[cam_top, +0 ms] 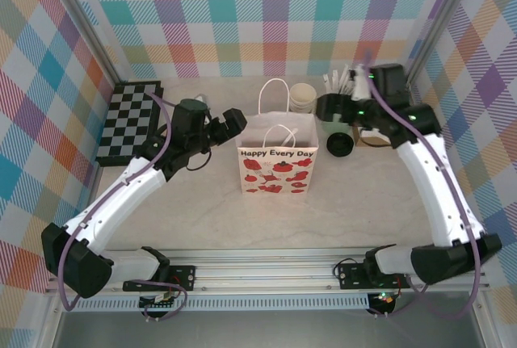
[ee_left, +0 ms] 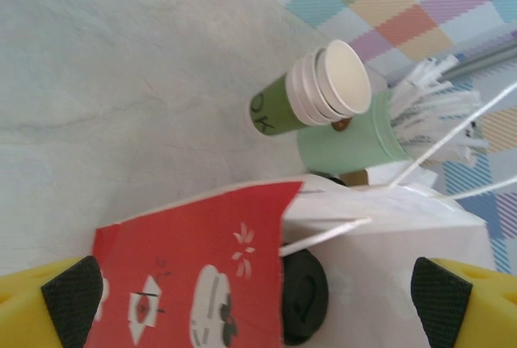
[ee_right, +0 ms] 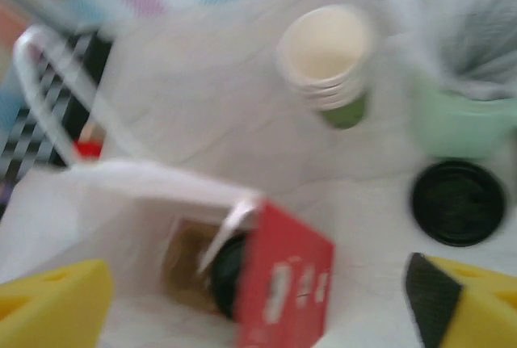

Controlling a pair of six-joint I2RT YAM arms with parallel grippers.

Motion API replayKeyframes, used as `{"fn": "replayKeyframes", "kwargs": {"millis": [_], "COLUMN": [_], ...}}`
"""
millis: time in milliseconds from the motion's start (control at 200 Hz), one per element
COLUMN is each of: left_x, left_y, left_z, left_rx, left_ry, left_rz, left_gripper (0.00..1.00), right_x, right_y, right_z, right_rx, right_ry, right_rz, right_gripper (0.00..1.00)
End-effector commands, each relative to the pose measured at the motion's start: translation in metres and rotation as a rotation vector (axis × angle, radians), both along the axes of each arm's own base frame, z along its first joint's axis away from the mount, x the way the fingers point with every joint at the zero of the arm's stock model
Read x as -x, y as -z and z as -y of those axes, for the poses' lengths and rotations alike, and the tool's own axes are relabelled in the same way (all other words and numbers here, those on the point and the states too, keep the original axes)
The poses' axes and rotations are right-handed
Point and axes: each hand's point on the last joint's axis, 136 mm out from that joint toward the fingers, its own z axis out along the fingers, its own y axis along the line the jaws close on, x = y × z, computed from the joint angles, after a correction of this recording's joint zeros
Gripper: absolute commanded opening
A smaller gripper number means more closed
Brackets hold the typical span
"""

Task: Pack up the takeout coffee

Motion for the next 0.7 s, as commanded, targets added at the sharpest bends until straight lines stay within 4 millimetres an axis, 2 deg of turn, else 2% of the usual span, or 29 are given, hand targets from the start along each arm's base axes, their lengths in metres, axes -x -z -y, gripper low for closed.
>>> {"fn": "replayKeyframes", "kwargs": {"millis": [0,75,200,335,510,605,695], "left_x": [-0.001,-0.001,-0.002,0.001,0.013,0.014,0.013], "left_y": [-0.002,0.0,0.0,0.004,0.001,0.009,0.013], "left_z": [-0.029,-0.032,-0.028,-0.062,-0.098,-0.106,-0.105], "left_rx": [-0.074,-0.098,-0.131,-0.156,-0.211,-0.245,-0.246], "left_ry": [-0.107,-0.105,-0.054,-0.22,-0.36,-0.389,-0.39], "left_rz": [0.045,0.068,0.113,0.157,0.198,0.179,0.162], "left_gripper": [1.0,1.0,1.0,1.0,1.0,1.0,1.0], "right_x": [-0.008,-0.015,-0.023,-0.029,-0.056,-0.076,-0.096], "right_y": [0.023,0.048,0.102,0.157,0.204,0.229,0.236], "right_z": [0.065,0.106,0.172,0.226,0.252,0.252,0.251], "right_rx": [-0.066,-0.207,-0.435,-0.489,-0.446,-0.517,-0.521], "right_ry": [0.251,0.406,0.639,0.78,0.785,0.763,0.729], "right_rz": [-0.047,-0.118,-0.252,-0.325,-0.33,-0.371,-0.346], "right_gripper": [1.0,1.0,1.0,1.0,1.0,0.95,0.92]}}
